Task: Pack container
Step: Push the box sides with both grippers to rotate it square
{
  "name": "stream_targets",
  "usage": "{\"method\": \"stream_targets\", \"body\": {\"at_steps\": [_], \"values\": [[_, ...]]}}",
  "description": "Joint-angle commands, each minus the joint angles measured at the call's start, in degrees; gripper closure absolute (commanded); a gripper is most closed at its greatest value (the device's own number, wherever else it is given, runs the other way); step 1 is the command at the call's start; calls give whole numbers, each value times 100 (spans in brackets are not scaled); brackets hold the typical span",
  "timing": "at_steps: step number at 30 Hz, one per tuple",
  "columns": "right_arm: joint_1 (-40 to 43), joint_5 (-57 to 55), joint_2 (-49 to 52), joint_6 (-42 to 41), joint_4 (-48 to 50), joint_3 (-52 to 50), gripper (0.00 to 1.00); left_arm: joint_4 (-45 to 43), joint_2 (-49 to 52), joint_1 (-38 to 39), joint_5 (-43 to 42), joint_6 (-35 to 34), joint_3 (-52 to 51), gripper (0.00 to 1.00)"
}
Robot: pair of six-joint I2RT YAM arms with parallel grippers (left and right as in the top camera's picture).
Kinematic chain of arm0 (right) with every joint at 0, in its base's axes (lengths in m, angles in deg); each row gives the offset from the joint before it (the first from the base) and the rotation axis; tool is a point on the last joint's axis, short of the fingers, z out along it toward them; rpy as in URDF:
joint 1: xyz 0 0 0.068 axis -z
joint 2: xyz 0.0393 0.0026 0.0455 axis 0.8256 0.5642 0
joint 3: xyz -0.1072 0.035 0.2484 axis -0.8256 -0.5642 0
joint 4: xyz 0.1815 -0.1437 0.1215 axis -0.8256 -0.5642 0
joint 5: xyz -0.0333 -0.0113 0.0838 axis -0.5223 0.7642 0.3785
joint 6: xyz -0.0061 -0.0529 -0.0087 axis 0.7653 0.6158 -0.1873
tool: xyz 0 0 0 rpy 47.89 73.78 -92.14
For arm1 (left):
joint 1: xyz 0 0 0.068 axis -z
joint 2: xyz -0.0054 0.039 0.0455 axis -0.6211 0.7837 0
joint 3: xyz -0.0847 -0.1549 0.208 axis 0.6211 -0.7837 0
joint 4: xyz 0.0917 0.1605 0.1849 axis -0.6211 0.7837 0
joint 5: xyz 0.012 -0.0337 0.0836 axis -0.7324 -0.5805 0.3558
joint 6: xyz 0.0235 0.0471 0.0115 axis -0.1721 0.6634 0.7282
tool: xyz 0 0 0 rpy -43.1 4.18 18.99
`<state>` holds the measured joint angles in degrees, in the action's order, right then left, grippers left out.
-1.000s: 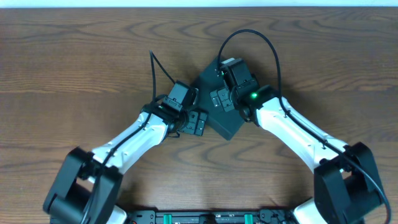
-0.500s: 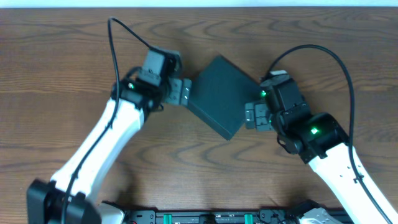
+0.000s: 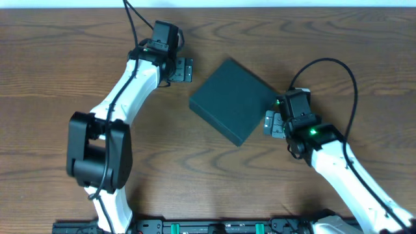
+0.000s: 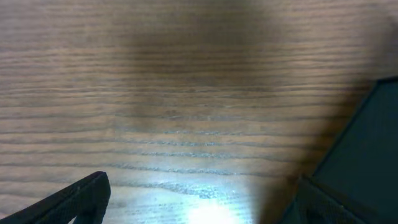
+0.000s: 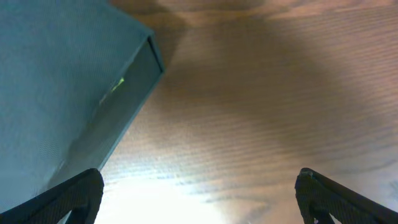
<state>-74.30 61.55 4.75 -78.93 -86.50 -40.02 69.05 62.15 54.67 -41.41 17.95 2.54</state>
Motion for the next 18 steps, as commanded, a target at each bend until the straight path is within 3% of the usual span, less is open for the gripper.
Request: {"method": "stream_targets", "body": {"at_steps": [1,18], "values": [[192,-125,354,-109,83,-20,1,0,188,0,2,81,138,5],[686,-122,1316,-103,1283,-20,1,334,304,44,-354,79,131,4]]}}
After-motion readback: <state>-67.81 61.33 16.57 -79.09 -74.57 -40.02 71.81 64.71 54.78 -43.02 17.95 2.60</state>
